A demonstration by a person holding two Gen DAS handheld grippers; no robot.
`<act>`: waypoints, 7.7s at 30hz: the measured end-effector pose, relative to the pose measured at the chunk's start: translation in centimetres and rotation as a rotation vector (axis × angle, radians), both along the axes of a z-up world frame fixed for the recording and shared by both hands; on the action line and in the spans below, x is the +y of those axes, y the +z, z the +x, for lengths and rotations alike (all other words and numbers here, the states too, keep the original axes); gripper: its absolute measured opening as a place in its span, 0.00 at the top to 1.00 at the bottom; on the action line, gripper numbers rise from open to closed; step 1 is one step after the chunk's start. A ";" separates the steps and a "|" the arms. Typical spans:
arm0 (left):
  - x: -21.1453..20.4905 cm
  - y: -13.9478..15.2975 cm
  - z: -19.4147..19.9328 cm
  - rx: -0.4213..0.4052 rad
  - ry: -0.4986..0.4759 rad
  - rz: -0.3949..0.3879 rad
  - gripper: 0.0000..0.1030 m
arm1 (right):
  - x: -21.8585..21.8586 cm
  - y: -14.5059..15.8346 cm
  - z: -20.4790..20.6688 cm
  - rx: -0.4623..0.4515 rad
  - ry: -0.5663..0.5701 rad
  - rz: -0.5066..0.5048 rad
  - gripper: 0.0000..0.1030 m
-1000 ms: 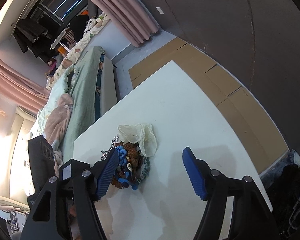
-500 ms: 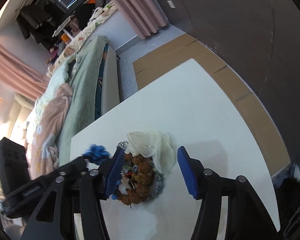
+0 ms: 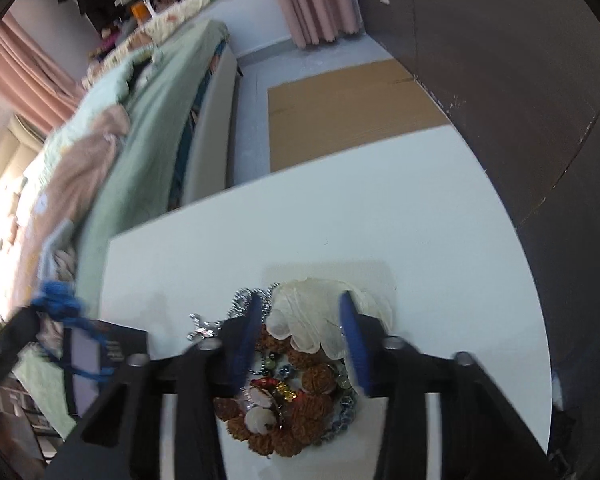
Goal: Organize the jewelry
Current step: 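Drop the blue tassel in the black box with left gripper while right drops lace pouch, then grasp the brown wooden-bead bracelet with the right gripper and lift it, then grasp the silver skull-pendant chain with the left gripper while the right holds the bracelet, then release the chain into the black box with the left gripper while the right holds the bracelet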
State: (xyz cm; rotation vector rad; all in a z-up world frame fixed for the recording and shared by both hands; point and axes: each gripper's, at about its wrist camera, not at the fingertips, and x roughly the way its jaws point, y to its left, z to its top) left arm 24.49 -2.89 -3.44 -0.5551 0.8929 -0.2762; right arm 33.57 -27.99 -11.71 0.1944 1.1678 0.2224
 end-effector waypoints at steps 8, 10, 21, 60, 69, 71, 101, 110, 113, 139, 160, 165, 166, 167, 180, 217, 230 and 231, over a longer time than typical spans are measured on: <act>3.3 1.7 -2.4 -0.039 0.040 0.030 0.89 | -1.3 3.2 -2.1 -0.113 -0.023 0.092 0.99; 4.0 1.6 -3.0 -0.040 0.046 0.038 0.89 | -1.2 4.7 -3.1 -0.152 -0.011 0.136 0.99; 6.1 0.7 -3.4 0.015 0.079 0.065 0.40 | 1.7 9.8 -6.8 -0.291 0.092 0.294 0.99; 6.8 2.1 -3.8 -0.038 0.153 0.115 0.07 | -0.8 9.4 -10.6 -0.204 0.055 0.274 0.24; 0.7 1.4 -2.3 -0.036 0.035 0.135 0.08 | -4.6 8.1 -10.0 -0.156 -0.011 0.264 0.35; -0.6 1.0 -1.9 -0.026 0.009 0.136 0.12 | -5.4 7.5 -9.9 -0.137 -0.021 0.264 0.38; -5.2 -3.4 1.7 0.058 -0.090 0.175 0.55 | -3.1 -3.4 -4.9 0.150 -0.040 0.254 0.64; -5.5 -3.7 1.9 0.062 -0.098 0.185 0.55 | -3.2 -1.9 -5.5 0.109 -0.058 0.323 0.82; -5.7 -3.8 2.0 0.065 -0.100 0.188 0.55 | -3.4 -0.3 -6.1 0.062 -0.049 0.331 0.82; -11.5 -8.7 5.9 0.178 -0.093 0.394 0.51 | -10.9 4.5 -7.8 -0.077 -0.140 0.442 0.82; -11.8 -7.4 5.4 0.144 -0.122 0.399 0.98 | -10.4 6.0 -8.5 -0.119 -0.115 0.492 0.82; -12.3 -6.5 4.8 0.110 -0.167 0.420 0.98 | -10.2 6.3 -8.5 -0.127 -0.115 0.489 0.82; -12.1 -6.7 4.8 0.126 -0.176 0.404 0.95 | -10.2 6.3 -8.6 -0.125 -0.118 0.488 0.82; -12.1 -6.9 4.8 0.142 -0.170 0.404 0.88 | -10.2 6.2 -8.5 -0.122 -0.120 0.487 0.82; -11.9 -7.7 5.6 0.180 -0.035 0.453 0.46 | -11.5 5.9 -8.5 -0.119 -0.149 0.483 0.82; -13.0 -9.9 5.8 0.341 0.056 0.453 0.81 | -14.8 5.6 -8.8 -0.112 -0.195 0.564 0.81; -11.0 -1.0 3.1 0.170 0.041 0.438 0.86 | -13.5 6.1 -8.8 -0.122 -0.149 0.584 0.81; -10.9 -0.3 2.9 0.158 0.042 0.439 0.86 | -13.3 6.2 -8.8 -0.126 -0.144 0.588 0.81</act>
